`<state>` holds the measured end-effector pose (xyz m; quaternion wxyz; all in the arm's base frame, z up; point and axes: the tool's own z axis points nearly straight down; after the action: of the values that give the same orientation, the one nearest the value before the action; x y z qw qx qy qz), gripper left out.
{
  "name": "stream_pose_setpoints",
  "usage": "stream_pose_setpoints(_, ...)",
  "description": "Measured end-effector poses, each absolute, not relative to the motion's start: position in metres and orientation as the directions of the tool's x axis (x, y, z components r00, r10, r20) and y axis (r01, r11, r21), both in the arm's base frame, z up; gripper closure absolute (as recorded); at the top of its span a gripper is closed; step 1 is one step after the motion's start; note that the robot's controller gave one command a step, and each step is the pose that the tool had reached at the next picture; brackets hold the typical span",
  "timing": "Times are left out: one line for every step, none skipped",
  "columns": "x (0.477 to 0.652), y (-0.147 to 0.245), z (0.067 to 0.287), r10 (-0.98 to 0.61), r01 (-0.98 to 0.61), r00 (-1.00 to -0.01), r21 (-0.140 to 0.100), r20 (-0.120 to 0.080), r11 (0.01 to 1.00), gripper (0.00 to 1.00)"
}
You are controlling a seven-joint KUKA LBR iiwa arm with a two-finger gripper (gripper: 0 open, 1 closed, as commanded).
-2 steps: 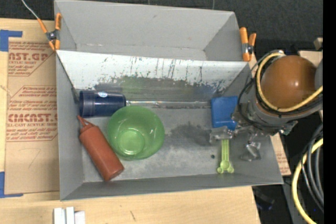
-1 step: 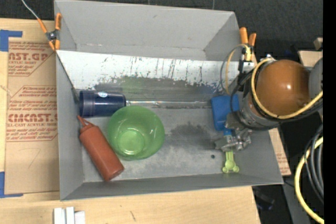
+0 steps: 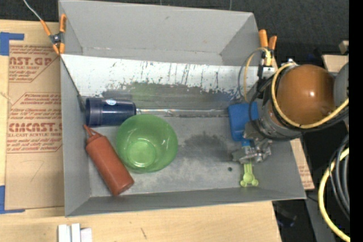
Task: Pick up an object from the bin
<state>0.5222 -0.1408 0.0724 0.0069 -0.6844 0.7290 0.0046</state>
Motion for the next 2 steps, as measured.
stream_pose_setpoints(0.521,-0.141,0.075,-0.998,-0.998,-0.062,-0.002,-0.017,0.062,1.0)
stream_pose_setpoints(0.52,-0.142,0.091,-0.998,-0.998,-0.062,0.002,-0.014,0.062,1.0)
